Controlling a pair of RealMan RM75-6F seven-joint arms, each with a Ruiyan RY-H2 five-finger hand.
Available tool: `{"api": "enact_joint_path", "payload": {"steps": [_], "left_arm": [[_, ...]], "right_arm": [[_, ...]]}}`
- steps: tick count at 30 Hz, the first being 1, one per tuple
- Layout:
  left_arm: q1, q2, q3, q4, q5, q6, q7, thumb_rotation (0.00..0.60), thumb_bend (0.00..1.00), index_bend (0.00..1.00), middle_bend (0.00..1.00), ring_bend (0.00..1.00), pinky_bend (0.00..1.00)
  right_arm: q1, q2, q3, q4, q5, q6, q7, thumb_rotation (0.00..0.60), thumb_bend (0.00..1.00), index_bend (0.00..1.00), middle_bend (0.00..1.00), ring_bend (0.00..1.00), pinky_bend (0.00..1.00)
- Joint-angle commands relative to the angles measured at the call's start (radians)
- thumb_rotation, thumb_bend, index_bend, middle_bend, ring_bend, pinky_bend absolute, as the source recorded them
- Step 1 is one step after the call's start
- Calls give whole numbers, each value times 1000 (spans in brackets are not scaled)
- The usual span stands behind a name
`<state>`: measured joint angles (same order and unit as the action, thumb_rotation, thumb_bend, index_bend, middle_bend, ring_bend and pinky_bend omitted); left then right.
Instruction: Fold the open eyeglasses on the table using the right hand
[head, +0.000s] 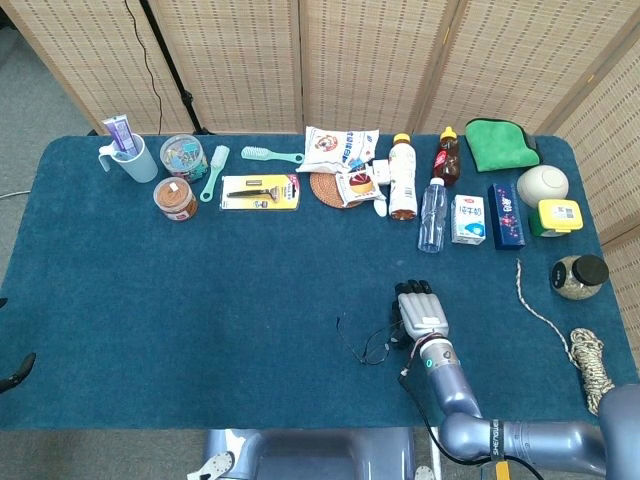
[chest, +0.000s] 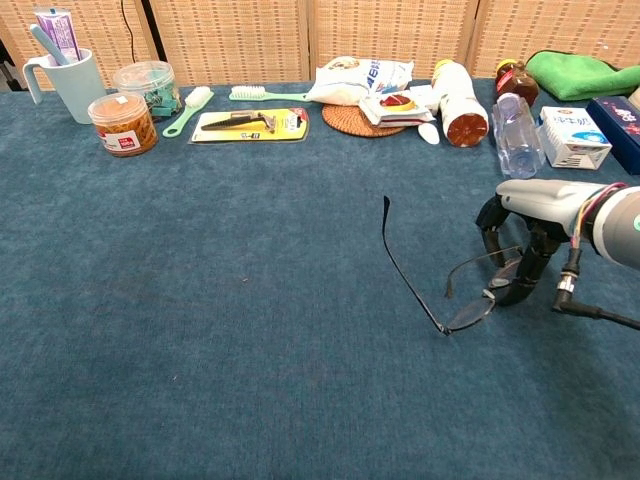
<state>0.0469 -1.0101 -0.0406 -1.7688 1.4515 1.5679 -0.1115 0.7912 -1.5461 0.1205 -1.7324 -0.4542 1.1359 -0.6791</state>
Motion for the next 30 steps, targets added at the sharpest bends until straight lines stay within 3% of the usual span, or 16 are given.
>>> {"api": "enact_joint_path", "payload": {"steps": [1, 9, 20, 26, 30], "left_arm": [[-1, -1, 0, 0, 0, -1, 2, 540, 256, 162, 45, 20, 0], [-3, -6, -2, 1, -3, -5, 5, 539, 256, 154, 45, 20, 0], [-6, -12, -4, 4, -5, -8, 3, 539, 255, 154, 45, 20, 0], [-4, -11, -3, 3, -2, -5, 0, 539, 256, 154, 45, 20, 0], [0, -6, -3, 3, -1, 3, -1, 539, 256, 150, 45, 20, 0]], "right_arm": [[3, -5, 2, 10, 2, 2, -7, 600, 79, 656, 207, 66, 0], [36, 3, 8, 46, 53, 7, -89, 600, 80, 667, 215, 75, 0], [101, 28, 46, 105, 216, 48, -247, 600, 81, 647, 209, 74, 0], [103, 36, 65, 126, 276, 26, -255, 600, 82, 556, 162, 61, 0], [95, 53, 79, 118, 291, 22, -238, 600, 82, 384, 76, 7, 0]]}}
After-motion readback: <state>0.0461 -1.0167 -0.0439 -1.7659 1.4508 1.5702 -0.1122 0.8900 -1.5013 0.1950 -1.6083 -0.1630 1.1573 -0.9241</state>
